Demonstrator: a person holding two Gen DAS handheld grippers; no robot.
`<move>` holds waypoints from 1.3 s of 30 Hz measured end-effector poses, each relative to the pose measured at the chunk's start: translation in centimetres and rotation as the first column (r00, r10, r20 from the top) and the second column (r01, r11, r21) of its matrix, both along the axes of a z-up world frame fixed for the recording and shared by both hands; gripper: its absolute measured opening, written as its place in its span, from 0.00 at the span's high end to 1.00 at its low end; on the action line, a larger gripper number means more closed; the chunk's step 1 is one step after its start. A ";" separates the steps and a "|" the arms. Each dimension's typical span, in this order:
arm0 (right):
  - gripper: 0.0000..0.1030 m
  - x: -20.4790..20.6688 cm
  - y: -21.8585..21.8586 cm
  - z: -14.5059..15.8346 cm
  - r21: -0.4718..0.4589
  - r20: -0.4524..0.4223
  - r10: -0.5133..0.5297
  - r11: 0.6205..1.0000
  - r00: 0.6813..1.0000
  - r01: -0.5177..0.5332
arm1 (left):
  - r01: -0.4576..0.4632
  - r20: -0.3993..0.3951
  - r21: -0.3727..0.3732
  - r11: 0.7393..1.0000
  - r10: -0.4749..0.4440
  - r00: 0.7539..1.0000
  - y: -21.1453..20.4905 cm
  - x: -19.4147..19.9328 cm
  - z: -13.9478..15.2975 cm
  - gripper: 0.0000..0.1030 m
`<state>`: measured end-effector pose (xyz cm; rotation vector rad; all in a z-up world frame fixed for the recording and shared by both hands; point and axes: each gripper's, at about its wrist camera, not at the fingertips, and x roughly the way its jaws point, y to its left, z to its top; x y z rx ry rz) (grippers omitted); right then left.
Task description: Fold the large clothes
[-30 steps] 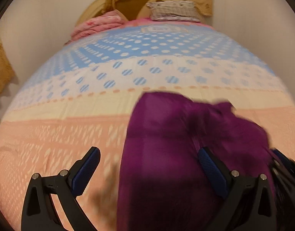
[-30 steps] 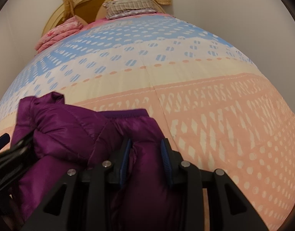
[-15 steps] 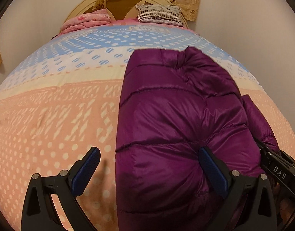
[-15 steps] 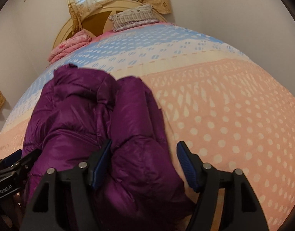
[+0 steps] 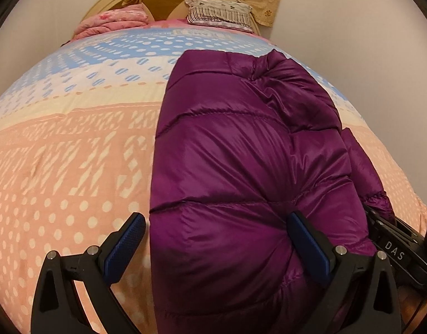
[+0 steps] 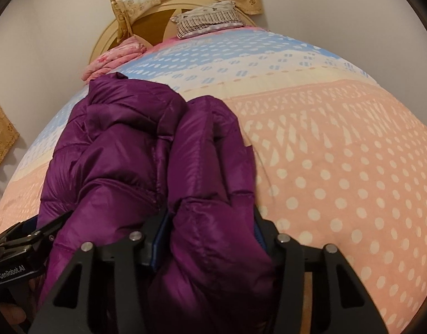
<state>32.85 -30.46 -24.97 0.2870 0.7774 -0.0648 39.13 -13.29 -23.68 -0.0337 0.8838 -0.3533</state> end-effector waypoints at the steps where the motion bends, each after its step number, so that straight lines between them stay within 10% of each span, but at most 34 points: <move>1: 0.51 -0.1 0.0 0.0 0.005 0.001 0.006 1.000 1.000 -0.006 | 0.003 0.000 -0.001 1.000 -0.003 1.000 -0.1 0.0 0.0 0.01; 39: 0.77 -1.8 -0.3 0.6 0.077 0.116 0.080 0.993 0.990 -0.089 | 0.093 0.190 0.142 0.986 -0.119 0.975 -2.6 -5.3 2.7 0.60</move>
